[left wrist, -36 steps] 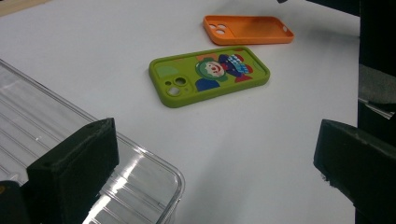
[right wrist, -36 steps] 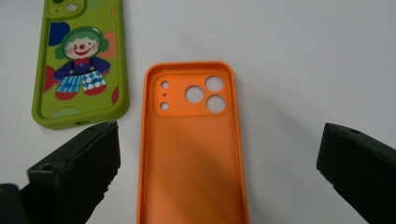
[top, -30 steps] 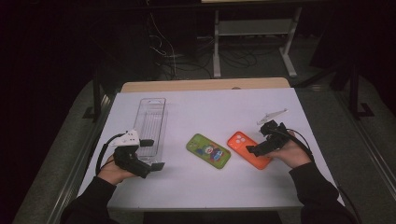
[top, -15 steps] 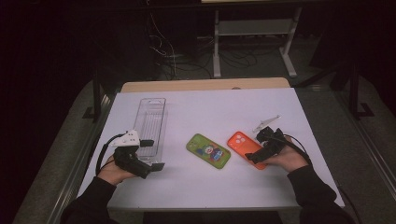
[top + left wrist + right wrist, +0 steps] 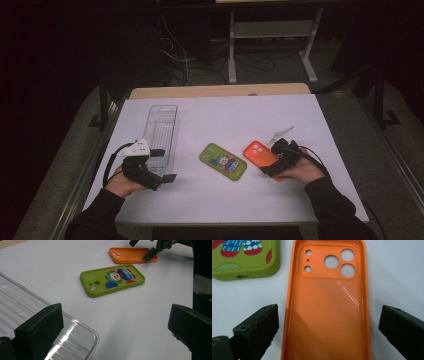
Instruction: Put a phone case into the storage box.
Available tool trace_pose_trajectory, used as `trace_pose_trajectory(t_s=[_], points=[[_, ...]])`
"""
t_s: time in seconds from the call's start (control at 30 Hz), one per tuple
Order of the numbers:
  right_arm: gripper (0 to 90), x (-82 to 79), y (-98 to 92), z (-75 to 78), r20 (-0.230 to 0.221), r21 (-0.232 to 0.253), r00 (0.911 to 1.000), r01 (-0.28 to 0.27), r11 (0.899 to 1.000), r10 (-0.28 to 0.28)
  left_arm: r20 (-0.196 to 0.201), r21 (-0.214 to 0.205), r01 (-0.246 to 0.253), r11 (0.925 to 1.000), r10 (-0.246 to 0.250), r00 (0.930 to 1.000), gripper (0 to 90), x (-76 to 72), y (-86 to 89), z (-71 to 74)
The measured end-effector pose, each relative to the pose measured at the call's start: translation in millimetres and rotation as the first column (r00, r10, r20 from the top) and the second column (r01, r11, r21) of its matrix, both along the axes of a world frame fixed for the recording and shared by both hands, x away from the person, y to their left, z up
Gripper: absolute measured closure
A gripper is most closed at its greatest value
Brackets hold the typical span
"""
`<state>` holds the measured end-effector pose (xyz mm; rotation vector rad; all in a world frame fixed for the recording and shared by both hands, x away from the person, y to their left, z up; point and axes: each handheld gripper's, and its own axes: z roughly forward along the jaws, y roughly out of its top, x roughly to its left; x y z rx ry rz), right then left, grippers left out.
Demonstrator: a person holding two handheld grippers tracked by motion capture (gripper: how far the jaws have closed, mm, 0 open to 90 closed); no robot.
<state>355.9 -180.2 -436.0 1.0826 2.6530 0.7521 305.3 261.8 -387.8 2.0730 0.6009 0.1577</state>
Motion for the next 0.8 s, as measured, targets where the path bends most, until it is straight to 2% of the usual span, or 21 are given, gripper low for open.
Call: trace_pose_trajectory(t_s=[0.2, 0.23, 0.37, 0.43, 0.7, 0.8], points=[[7.5, 1.7, 2.6, -4.7, -0.022, -0.012, 0.9998, -0.002, 1.0, 0.001, 0.0, -0.01, 0.003, 0.9999, -0.003, 1.0, 0.0, 1.0, -1.0, -0.7], [9.4, 2.1, 1.8, -5.7, -0.025, -0.004, 0.9997, -0.006, 1.0, 0.005, -0.002, 0.001, 0.005, 1.0, -0.005, 1.0, 0.0, 1.6, -0.8, -0.1], [11.1, 1.3, 0.4, -5.3, -0.021, -0.001, 0.9998, -0.005, 1.0, 0.005, 0.0, 0.004, 0.008, 1.0, -0.008, 1.0, 0.0, 2.2, -1.0, -0.8], [11.0, 1.2, 1.0, -5.4, -0.021, -0.007, 0.9998, -0.007, 1.0, 0.006, -0.01, -0.022, -0.004, 0.9998, 0.004, 0.9999, 0.0, 1.0, -2.7, -1.5], [14.3, 0.8, 0.6, -5.4, -0.024, -0.005, 0.9997, -0.003, 1.0, 0.003, -0.009, -0.015, -0.003, 0.9999, 0.003, 1.0, 0.0, 1.0, -2.4, -1.1], [15.0, 0.6, 0.0, -5.7, -0.019, 0.001, 0.9998, 0.0, 1.0, 0.0, -0.017, -0.024, -0.004, 0.9997, 0.003, 0.9998, 0.0, 2.4, -2.7, -2.0]])
